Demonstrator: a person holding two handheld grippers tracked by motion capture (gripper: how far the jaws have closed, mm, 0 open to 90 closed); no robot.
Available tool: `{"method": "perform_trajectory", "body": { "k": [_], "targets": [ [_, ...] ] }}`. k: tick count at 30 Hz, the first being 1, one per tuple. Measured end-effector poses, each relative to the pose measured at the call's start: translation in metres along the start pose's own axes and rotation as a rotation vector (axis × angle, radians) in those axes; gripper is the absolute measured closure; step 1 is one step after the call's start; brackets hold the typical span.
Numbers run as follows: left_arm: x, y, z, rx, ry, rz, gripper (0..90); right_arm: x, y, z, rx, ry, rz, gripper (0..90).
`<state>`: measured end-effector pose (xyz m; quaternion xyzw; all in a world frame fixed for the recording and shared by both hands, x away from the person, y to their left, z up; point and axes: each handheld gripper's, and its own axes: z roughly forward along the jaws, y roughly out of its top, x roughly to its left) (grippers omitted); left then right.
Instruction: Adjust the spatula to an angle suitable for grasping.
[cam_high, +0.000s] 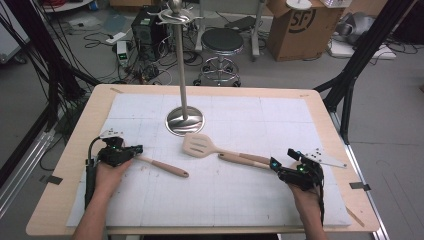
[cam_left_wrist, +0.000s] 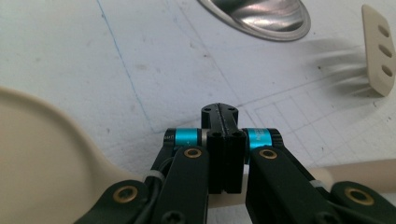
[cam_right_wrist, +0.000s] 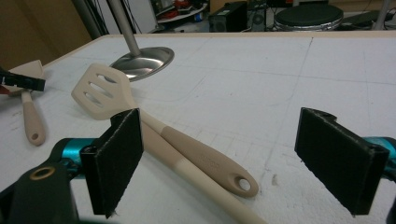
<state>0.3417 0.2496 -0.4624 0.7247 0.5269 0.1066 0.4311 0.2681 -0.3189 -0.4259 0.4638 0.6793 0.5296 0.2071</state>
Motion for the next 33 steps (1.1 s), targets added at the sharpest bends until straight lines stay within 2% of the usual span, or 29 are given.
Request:
{"method": "perform_trajectory", "body": {
  "k": [1, 4, 8, 13, 15, 20, 23, 28, 31, 33],
  "targets": [
    [0.001, 0.0, 0.0, 0.017, -0.004, -0.007, 90.0, 0.001, 0.0, 0.0, 0.0, 0.001, -0.003, 14.5],
    [0.001, -0.001, -0.005, 0.017, -0.017, -0.019, 90.0, 0.001, 0.0, 0.0, 0.0, 0.003, -0.005, 14.5],
    [-0.001, -0.003, -0.009, 0.023, -0.011, -0.024, 90.0, 0.002, 0.0, -0.001, 0.0, 0.005, 0.001, 14.4],
    [-0.003, -0.003, -0.006, 0.038, 0.007, 0.003, 90.0, 0.003, -0.001, 0.0, 0.003, 0.01, 0.0, 14.4],
    [-0.006, -0.002, -0.006, 0.05, 0.028, 0.012, 90.0, 0.003, -0.001, -0.001, -0.001, 0.009, -0.006, 14.4],
    [-0.005, -0.002, -0.015, 0.09, -0.019, -0.004, 90.0, 0.002, -0.001, -0.002, 0.0, 0.012, 0.007, 14.4],
    [-0.008, -0.002, -0.016, 0.11, -0.006, -0.003, 90.0, 0.004, -0.001, -0.002, 0.001, 0.018, 0.002, 14.4],
    [-0.008, -0.005, -0.018, 0.113, -0.022, -0.02, 90.0, 0.005, -0.001, -0.001, -0.002, 0.018, -0.007, 14.4],
    [-0.009, -0.007, -0.021, 0.116, -0.023, -0.014, 90.0, 0.004, 0.0, -0.003, -0.01, 0.013, -0.003, 14.4],
    [-0.009, -0.007, -0.023, 0.121, -0.038, -0.023, 90.0, 0.002, 0.0, -0.004, -0.015, 0.006, 0.001, 14.4]
  ]
}}
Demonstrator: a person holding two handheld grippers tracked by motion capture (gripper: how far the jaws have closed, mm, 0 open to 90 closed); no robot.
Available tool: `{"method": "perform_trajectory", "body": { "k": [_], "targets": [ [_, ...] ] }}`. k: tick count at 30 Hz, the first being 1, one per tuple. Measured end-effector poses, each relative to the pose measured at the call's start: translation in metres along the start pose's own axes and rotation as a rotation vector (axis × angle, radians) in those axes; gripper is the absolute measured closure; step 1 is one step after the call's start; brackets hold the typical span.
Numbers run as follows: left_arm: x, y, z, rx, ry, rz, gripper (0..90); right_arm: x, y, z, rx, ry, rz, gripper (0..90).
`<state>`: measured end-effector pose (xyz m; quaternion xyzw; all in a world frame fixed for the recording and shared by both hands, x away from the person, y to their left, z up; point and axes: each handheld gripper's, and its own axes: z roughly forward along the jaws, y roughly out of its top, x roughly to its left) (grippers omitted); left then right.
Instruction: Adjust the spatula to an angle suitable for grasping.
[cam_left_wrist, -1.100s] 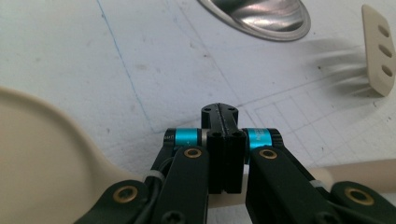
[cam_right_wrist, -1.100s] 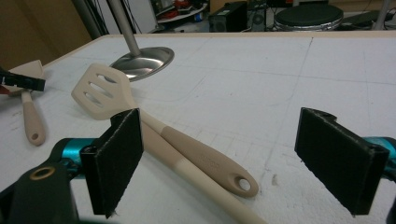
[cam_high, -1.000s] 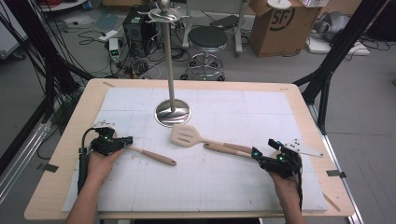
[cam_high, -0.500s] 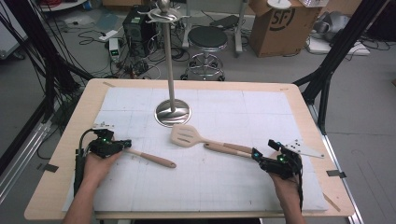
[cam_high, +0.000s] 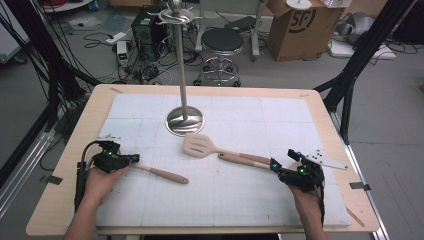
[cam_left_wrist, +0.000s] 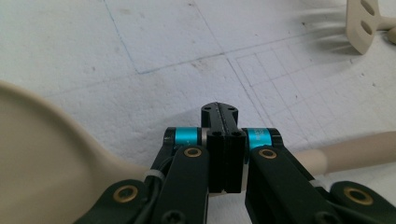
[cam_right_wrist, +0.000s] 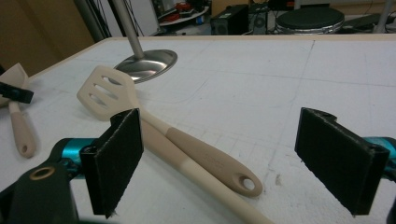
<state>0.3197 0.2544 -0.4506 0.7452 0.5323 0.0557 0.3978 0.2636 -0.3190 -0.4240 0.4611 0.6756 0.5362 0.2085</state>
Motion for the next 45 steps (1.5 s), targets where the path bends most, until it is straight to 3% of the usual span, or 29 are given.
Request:
{"method": "perform_trajectory", "body": {
  "k": [8, 17, 25, 29, 32, 34, 36, 39, 43, 45],
  "targets": [
    [-0.002, -0.006, -0.014, -0.024, -0.033, -0.008, 90.0, -0.001, 0.0, -0.001, -0.006, -0.001, 0.005, 14.4],
    [-0.004, -0.003, 0.003, 0.003, 0.039, -0.003, 90.0, 0.002, 0.0, 0.001, 0.001, 0.002, -0.008, 14.4],
    [-0.005, -0.003, -0.001, 0.02, 0.025, -0.001, 90.0, 0.0, 0.0, -0.001, -0.005, -0.004, 0.006, 14.4],
    [-0.014, -0.006, -0.005, -0.017, 0.019, 0.013, 90.0, 0.002, 0.001, -0.002, -0.01, -0.006, 0.003, 14.4],
    [-0.029, -0.01, -0.011, -0.081, -0.028, 0.039, 90.0, 0.001, 0.001, -0.002, -0.013, -0.007, 0.004, 14.4],
    [-0.043, -0.014, -0.011, -0.084, -0.067, 0.065, 90.0, 0.001, 0.001, -0.002, -0.013, -0.008, 0.002, 14.4],
    [-0.059, -0.021, -0.007, -0.061, -0.138, 0.076, 90.0, 0.001, 0.001, -0.002, -0.015, -0.008, -0.001, 14.4],
    [-0.085, -0.033, 0.006, -0.002, -0.212, 0.113, 90.0, 0.002, 0.001, -0.003, -0.015, -0.005, 0.002, 14.4],
    [-0.118, -0.045, 0.029, 0.096, -0.245, 0.177, 89.9, 0.002, 0.001, -0.003, -0.014, -0.006, 0.004, 14.4],
    [-0.124, -0.043, 0.034, 0.091, -0.246, 0.173, 89.9, 0.002, 0.001, -0.003, -0.018, -0.007, -0.001, 14.4]
  ]
}}
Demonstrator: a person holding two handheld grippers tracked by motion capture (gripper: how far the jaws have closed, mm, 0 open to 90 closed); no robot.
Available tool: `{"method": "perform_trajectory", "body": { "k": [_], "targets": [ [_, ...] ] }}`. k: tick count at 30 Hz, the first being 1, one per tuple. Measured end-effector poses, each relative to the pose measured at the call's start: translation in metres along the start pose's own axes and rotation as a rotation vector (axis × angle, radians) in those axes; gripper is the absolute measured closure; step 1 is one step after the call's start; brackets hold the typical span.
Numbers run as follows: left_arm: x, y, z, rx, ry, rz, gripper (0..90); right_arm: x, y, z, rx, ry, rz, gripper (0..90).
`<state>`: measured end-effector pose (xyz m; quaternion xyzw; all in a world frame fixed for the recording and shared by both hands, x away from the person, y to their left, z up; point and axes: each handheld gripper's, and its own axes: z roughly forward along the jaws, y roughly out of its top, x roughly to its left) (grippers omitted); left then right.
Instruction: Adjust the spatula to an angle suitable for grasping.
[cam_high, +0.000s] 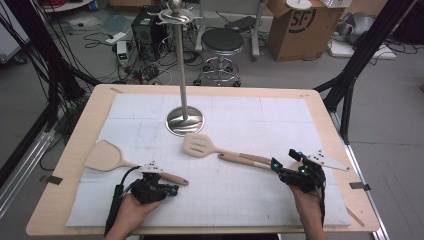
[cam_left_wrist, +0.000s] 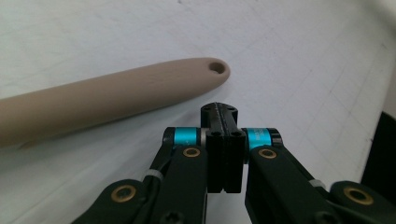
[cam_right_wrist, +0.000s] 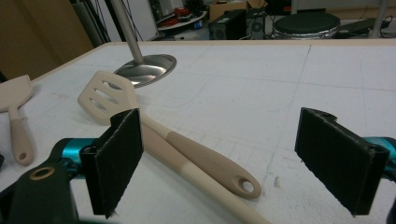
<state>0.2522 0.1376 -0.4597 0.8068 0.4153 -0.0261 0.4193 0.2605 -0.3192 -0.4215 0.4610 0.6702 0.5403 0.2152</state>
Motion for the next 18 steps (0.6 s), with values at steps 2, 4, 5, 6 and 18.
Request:
{"method": "perform_trajectory", "body": {
  "k": [2, 4, 5, 6, 18],
  "targets": [
    [0.0, 0.004, 0.004, -0.001, -0.001, -0.009, 89.9, 0.0, 0.0, -0.001, -0.003, 0.0, 0.001, 14.4],
    [0.001, 0.008, 0.009, 0.004, -0.009, -0.019, 89.9, -0.001, 0.0, -0.001, -0.005, 0.0, 0.006, 14.4],
    [0.0, 0.01, 0.011, 0.007, -0.007, -0.014, 89.9, -0.002, 0.0, -0.001, -0.007, -0.001, 0.004, 14.4],
    [-0.001, 0.012, 0.013, 0.009, -0.001, -0.005, 89.9, -0.002, 0.0, -0.001, -0.007, -0.001, 0.004, 14.4],
    [0.012, 0.034, 0.035, -0.067, 0.025, -0.085, 90.0, -0.003, 0.001, -0.002, -0.01, -0.004, 0.011, 14.4]
  ]
}}
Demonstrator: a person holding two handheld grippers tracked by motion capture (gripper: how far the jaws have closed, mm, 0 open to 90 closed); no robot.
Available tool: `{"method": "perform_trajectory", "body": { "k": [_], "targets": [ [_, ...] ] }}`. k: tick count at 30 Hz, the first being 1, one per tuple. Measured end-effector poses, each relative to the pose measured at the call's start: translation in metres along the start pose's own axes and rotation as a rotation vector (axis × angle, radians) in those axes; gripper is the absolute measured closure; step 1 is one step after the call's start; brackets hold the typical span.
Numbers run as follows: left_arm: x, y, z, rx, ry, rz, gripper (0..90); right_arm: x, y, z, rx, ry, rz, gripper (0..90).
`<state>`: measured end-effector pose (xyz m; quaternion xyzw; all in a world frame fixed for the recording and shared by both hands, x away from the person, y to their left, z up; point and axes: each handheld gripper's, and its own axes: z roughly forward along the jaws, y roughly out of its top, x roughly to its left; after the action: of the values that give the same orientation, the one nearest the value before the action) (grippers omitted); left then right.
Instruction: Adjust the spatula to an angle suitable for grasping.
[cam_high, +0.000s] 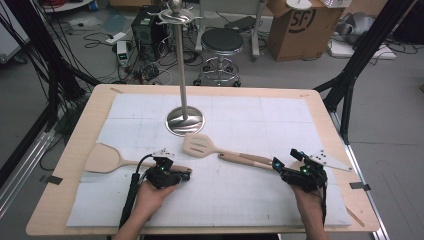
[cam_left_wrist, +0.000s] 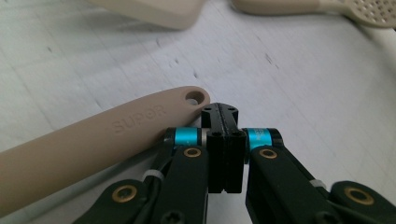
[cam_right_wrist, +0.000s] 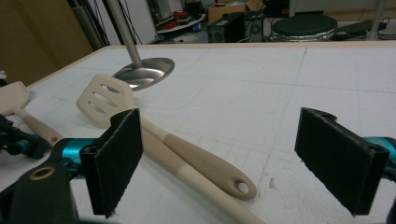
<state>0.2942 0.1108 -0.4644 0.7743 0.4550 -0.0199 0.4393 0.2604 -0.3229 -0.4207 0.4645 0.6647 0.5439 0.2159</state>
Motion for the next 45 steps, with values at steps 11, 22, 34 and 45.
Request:
{"method": "perform_trajectory", "body": {
  "k": [11, 22, 34, 45],
  "targets": [
    [0.012, 0.015, 0.005, -0.04, 0.074, -0.018, 89.9, -0.001, -0.001, 0.004, 0.025, 0.009, 0.003, 14.4],
    [0.058, 0.023, -0.07, -0.192, 0.211, -0.074, 89.9, 0.002, -0.002, 0.005, 0.036, 0.023, -0.003, 14.1],
    [0.111, 0.018, -0.092, -0.056, 0.378, -0.134, 89.9, 0.002, -0.002, 0.006, 0.039, 0.019, -0.002, 14.1],
    [0.122, 0.005, -0.107, -0.007, 0.408, -0.148, 89.9, 0.003, -0.002, 0.006, 0.039, 0.018, -0.004, 14.1]
  ]
}}
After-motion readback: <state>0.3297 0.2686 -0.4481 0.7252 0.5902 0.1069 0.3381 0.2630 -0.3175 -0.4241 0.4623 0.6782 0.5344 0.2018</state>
